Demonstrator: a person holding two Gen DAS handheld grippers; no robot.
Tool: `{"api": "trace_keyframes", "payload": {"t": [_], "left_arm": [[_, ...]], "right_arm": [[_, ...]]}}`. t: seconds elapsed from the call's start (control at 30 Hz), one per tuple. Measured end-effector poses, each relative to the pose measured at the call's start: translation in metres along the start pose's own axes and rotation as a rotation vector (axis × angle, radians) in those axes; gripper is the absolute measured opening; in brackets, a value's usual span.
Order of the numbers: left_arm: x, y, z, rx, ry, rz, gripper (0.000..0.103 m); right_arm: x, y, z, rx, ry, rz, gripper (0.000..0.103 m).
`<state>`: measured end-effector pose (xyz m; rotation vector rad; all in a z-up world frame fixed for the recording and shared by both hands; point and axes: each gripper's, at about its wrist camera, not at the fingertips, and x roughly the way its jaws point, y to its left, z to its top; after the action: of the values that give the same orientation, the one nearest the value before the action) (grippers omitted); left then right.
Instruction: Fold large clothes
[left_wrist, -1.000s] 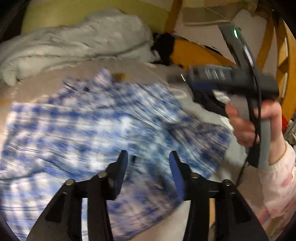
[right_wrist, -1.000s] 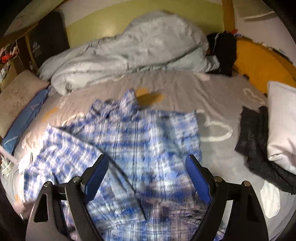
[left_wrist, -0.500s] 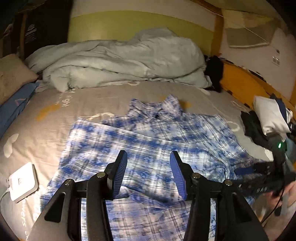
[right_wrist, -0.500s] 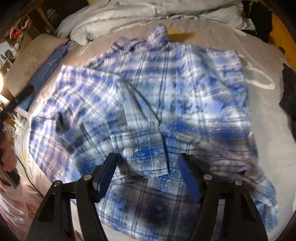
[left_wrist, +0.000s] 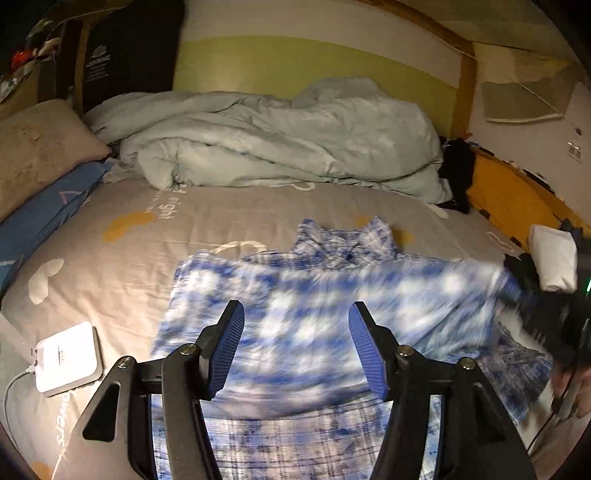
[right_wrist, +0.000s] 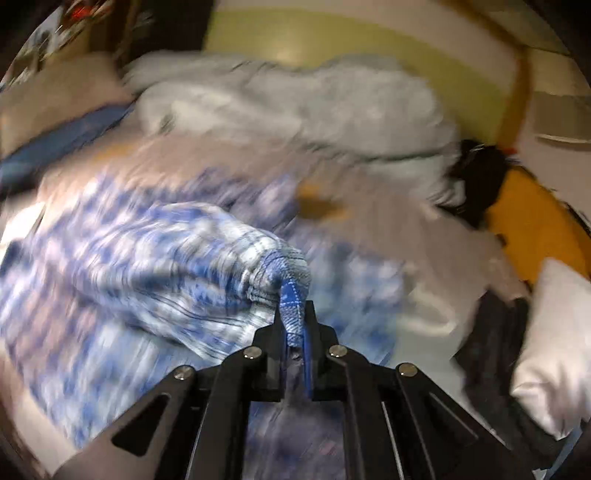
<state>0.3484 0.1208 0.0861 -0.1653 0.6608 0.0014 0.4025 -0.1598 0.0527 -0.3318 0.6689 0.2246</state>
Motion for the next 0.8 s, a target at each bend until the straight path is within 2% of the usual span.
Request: {"api": "trace_keyframes", "payload": {"t": [0.1, 0.13, 0.2, 0.23, 0.3, 0.37, 0.53, 0.57, 0.67, 0.77, 0.8], "left_arm": [[0.012, 0.010, -0.001, -0.023, 0.033, 0.026, 0.058], [0.015, 0.012, -0.003, -0.028, 0.043, 0.036, 0.058], [0.025, 0.016, -0.006, -0.024, 0.070, 0.073, 0.058], [0.030, 0.017, -0.008, -0.017, 0.084, 0.094, 0.058], [0.044, 0.020, -0.014, 0.003, 0.134, 0.153, 0.058], [0.057, 0.025, -0.019, -0.003, 0.170, 0.175, 0.058], [0.079, 0.044, -0.026, -0.066, 0.224, 0.214, 0.058], [0.081, 0.047, -0.027, -0.077, 0.231, 0.216, 0.058], [0.085, 0.054, -0.028, -0.099, 0.246, 0.237, 0.058], [0.088, 0.064, -0.028, -0.096, 0.226, 0.285, 0.059], [0.091, 0.068, -0.027, -0.087, 0.216, 0.301, 0.064]], "right_arm": [[-0.004, -0.012, 0.028, 0.047, -0.074, -0.071, 0.006], [0.001, -0.016, 0.035, 0.067, -0.068, -0.066, 0.006], [0.023, -0.022, 0.042, 0.102, -0.001, -0.027, 0.006], [0.043, -0.024, 0.041, 0.113, 0.074, -0.005, 0.006], [0.077, -0.028, 0.029, 0.154, 0.190, 0.000, 0.006], [0.092, -0.034, 0.016, 0.188, 0.250, 0.010, 0.006], [0.092, -0.055, 0.013, 0.249, 0.242, 0.018, 0.009], [0.090, -0.059, 0.013, 0.270, 0.238, 0.024, 0.012], [0.088, -0.067, 0.012, 0.282, 0.224, 0.014, 0.042], [0.084, -0.067, 0.007, 0.276, 0.236, 0.063, 0.042], [0.085, -0.067, 0.005, 0.286, 0.242, 0.086, 0.045]]}}
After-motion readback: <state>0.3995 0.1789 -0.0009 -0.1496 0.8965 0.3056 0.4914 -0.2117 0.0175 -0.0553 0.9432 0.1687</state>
